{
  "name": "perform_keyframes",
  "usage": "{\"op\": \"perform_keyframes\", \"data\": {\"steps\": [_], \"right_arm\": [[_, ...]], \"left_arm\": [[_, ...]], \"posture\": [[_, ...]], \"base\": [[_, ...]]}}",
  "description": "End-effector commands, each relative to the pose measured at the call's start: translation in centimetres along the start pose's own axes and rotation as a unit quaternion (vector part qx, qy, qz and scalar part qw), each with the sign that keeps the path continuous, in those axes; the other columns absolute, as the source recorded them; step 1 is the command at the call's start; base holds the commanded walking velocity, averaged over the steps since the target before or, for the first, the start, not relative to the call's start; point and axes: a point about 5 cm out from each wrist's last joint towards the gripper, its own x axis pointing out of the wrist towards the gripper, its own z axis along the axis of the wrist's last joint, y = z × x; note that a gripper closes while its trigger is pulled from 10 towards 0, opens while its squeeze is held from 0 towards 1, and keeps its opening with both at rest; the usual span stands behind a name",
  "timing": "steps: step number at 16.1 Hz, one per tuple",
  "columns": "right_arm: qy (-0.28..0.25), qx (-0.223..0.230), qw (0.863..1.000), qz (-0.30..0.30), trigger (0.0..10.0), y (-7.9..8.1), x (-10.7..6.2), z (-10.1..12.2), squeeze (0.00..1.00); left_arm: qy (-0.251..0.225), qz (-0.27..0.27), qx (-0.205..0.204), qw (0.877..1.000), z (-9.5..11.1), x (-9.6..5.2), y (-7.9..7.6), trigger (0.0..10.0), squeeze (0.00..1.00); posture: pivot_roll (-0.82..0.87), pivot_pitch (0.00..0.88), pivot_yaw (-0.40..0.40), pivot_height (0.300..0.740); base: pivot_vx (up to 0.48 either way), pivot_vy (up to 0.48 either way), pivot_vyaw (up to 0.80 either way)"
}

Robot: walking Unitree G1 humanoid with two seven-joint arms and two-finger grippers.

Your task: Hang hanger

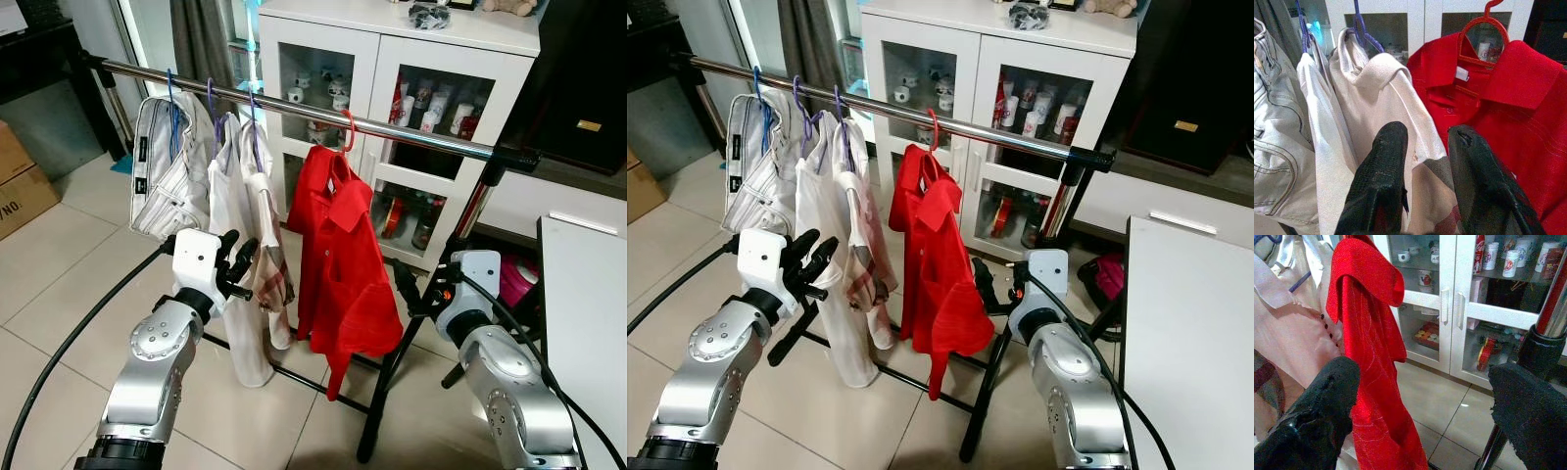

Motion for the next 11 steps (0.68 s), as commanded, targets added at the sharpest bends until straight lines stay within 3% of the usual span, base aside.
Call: {"op": "perform_keyframes", "data": {"steps": [1,11], "right_arm": [[0.01,-0.003,1.0,0.001,10.0,0.0,0.0,-0.2,0.0],[0.009,-0.022,0.999,0.038,10.0,0.1,0.1,0.0,0.0]], "left_arm": [[0.001,0.001,0.006,1.0,0.0,0.1,0.0,10.0,0.0],[0.026,-0.013,0.004,1.0,-1.2,-0.4,-1.0,10.0,0.0]], "posture": [[-0.14,0.0,-0.006,0.74],[-0.13,0.0,-0.052,0.74]], "base": [[0.0,0.0,0.0],[0.0,0.0,0.0]]}}
